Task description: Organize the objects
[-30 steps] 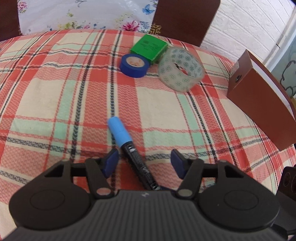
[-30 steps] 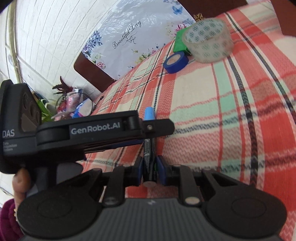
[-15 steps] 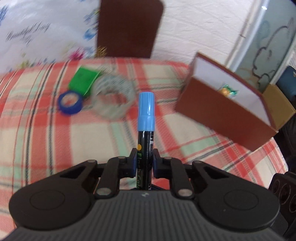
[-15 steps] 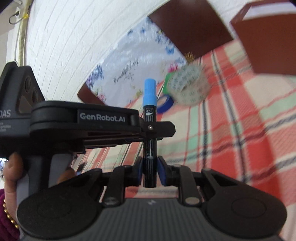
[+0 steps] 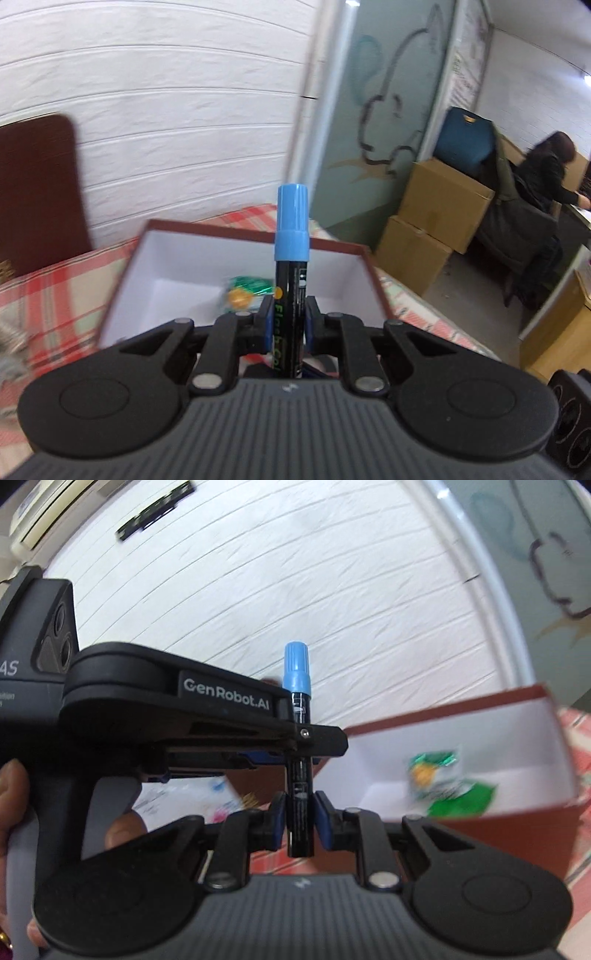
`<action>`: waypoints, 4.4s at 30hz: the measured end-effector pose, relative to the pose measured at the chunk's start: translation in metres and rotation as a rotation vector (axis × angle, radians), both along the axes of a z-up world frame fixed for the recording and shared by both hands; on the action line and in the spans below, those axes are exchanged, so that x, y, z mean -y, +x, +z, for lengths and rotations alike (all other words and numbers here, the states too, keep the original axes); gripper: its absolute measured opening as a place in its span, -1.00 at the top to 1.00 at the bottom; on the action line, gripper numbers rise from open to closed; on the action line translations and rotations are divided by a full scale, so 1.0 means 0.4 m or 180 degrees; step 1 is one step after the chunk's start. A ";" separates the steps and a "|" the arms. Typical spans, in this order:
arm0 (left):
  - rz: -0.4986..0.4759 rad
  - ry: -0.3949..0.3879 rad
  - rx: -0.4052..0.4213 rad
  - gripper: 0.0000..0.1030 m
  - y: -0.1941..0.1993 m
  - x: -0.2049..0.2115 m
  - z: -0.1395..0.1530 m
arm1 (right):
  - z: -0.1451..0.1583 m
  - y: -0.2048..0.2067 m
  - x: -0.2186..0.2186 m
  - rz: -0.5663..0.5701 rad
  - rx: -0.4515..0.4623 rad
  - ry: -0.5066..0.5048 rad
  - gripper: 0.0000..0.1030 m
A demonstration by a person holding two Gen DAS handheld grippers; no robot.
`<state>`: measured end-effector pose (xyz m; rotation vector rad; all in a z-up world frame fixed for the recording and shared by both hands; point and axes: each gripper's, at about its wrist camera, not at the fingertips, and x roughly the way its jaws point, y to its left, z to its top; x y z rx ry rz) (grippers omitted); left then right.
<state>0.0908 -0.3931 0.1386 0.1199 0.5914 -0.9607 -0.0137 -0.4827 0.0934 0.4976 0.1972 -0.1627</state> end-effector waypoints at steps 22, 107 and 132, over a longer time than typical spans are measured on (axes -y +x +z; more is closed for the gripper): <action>-0.0023 0.0231 0.0137 0.49 0.021 0.113 -0.055 | -0.052 0.005 0.198 -0.0850 -0.0370 -0.0195 0.01; 0.2498 0.0782 -0.0508 -0.04 0.066 -0.854 -0.318 | -0.234 0.115 -0.526 0.1056 -0.1369 -0.1639 -0.81; 0.1664 0.0549 -0.0379 -0.17 -0.078 -0.664 -0.172 | -0.231 0.007 -0.502 0.1211 -0.1318 -0.1522 -0.89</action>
